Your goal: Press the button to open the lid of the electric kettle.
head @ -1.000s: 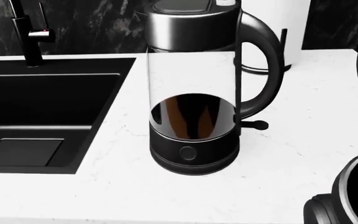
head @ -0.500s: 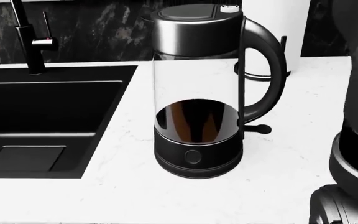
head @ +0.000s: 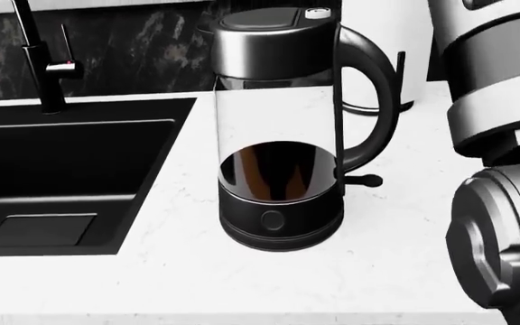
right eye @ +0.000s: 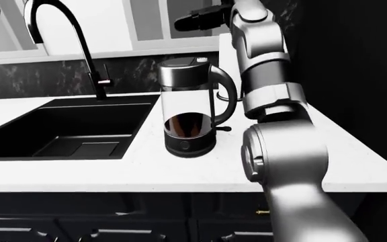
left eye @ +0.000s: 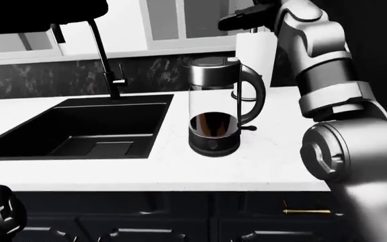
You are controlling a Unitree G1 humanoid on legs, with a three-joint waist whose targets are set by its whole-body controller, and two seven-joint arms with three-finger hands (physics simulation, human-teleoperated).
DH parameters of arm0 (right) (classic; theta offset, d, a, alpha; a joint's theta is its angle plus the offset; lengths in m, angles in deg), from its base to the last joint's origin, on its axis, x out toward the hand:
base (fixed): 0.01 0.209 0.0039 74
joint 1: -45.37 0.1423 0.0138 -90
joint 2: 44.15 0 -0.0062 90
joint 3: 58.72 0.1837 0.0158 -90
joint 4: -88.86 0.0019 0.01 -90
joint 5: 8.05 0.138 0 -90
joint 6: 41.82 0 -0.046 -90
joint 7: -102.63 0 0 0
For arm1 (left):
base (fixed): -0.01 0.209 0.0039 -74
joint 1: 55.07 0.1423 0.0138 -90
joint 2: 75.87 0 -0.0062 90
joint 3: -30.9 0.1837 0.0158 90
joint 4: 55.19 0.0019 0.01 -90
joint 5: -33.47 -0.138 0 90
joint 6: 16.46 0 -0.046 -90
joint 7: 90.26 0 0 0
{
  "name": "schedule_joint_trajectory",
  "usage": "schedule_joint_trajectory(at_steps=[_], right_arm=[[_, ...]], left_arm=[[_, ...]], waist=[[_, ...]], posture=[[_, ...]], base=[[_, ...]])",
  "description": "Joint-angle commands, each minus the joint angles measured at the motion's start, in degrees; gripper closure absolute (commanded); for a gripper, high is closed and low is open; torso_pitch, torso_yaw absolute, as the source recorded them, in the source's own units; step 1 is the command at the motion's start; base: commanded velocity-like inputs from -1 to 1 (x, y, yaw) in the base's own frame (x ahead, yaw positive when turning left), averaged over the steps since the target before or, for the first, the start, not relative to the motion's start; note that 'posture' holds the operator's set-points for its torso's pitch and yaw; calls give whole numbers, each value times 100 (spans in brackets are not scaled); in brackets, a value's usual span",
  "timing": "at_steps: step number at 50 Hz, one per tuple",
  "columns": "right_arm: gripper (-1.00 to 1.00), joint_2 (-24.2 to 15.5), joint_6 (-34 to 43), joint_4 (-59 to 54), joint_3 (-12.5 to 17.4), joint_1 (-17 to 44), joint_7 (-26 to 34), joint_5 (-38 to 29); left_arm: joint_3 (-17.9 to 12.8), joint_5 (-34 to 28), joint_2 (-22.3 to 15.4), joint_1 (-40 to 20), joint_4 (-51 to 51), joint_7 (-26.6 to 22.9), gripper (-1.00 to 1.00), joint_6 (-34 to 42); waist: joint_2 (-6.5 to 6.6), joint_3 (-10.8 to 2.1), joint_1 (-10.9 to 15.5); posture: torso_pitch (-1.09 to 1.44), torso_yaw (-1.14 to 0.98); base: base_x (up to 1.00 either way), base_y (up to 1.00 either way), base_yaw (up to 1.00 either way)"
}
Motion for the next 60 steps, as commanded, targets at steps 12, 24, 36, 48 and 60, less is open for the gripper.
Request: schedule_joint_trajectory(at_steps=[12, 24, 36, 48, 60], right_arm=[[-100, -49, -715, -1200, -78, 824, -358, -705], [-100, 139, -695, -1427, 110, 817, -2079, -1140], [-100, 249, -801, -1463, 25, 801, -3116, -1599], [-100, 381, -743, -1504, -16, 668, -3402, -1960], [-100, 388, -645, -1520, -139, 600, -3600, -2427]], left_arm=[[-69, -158, -14, -136, 52, -53, -100, -74], [-86, -162, -4, -147, 61, -55, -100, -55], [-84, -172, -6, -139, 71, -60, -100, -65], [-61, -285, 54, -116, 70, -123, -100, -63], [-72, -314, 94, -146, 57, -134, -100, -21]], waist=[[37, -25, 35], [14, -32, 85], [11, -33, 124], [-6, -59, 136], [-5, -60, 152]], posture=[[-50, 0], [-50, 0], [-50, 0], [-50, 0], [-50, 0]], base=[[0, 0, 0], [0, 0, 0], [0, 0, 0], [0, 0, 0], [0, 0, 0]])
